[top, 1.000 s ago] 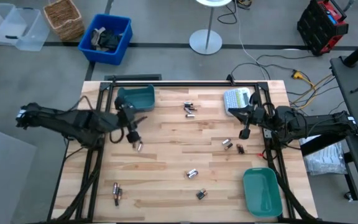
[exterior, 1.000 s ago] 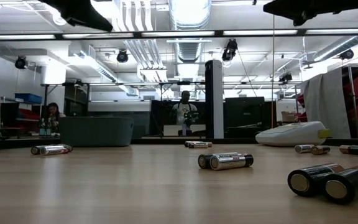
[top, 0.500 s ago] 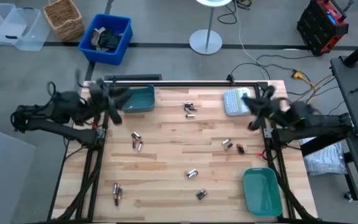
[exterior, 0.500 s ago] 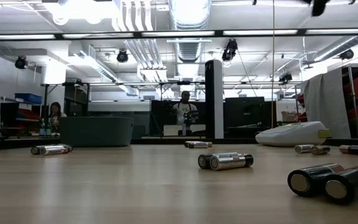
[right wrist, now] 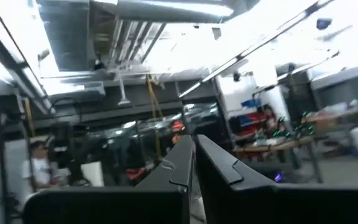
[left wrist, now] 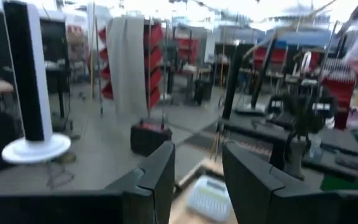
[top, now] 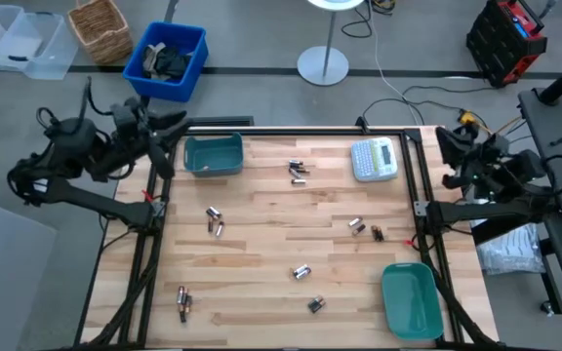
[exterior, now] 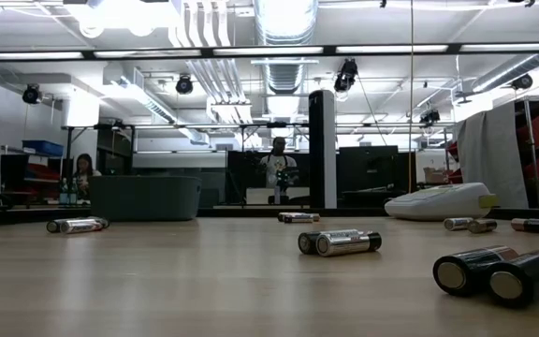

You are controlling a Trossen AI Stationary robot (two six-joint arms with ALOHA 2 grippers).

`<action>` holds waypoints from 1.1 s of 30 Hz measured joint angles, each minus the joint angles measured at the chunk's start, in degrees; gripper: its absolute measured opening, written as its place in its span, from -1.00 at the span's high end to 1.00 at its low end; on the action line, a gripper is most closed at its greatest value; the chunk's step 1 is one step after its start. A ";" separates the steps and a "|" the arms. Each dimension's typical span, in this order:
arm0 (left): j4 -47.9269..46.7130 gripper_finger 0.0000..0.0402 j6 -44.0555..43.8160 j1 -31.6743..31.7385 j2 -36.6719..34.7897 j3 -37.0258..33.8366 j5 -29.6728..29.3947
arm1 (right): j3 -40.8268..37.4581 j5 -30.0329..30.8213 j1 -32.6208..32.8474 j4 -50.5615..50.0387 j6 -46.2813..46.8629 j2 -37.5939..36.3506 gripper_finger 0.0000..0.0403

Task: Sort batteries
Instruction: Put the silver battery into the green bin

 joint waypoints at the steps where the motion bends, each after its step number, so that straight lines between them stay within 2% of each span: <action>1: -1.32 0.43 -1.43 0.00 -0.48 -0.28 -0.04 | -0.07 0.07 0.02 -0.50 -2.04 0.23 0.94; 4: -5.46 0.43 -8.23 0.00 -1.63 -1.11 -0.01 | -0.19 2.04 0.04 -3.44 -4.53 0.12 0.94; 8: -17.87 0.43 -10.12 0.00 -2.65 -1.82 2.94 | -0.15 9.06 0.02 -9.01 -1.16 -1.14 0.94; 10: -22.39 0.43 -14.08 0.00 -2.75 -2.18 3.00 | -0.17 12.80 0.04 -11.25 -1.07 -1.66 0.94; 14: -25.24 0.43 -20.05 0.01 -3.17 -3.23 0.91 | -0.17 17.63 0.02 -12.85 -7.12 -2.56 0.94; 18: -27.54 0.43 -20.20 0.00 -4.29 -2.67 -1.17 | -0.17 17.66 0.02 -13.46 -7.89 -2.62 0.94; 25: -29.93 0.43 -20.80 0.04 -9.14 -1.96 -17.45 | -0.17 17.65 0.02 -13.49 -8.38 -2.45 0.94; 27: -29.94 0.43 -21.47 0.05 -10.49 -2.13 -18.48 | -0.17 17.63 0.02 -13.43 -8.74 -2.45 0.94; 30: -29.06 0.43 -24.97 0.04 -11.64 -2.18 -18.50 | -0.19 17.77 0.02 -11.71 -15.46 -2.42 0.94; 33: -28.62 0.43 -27.37 0.07 -11.90 -2.18 -18.59 | -0.19 18.25 0.02 -10.86 -15.93 -2.91 0.94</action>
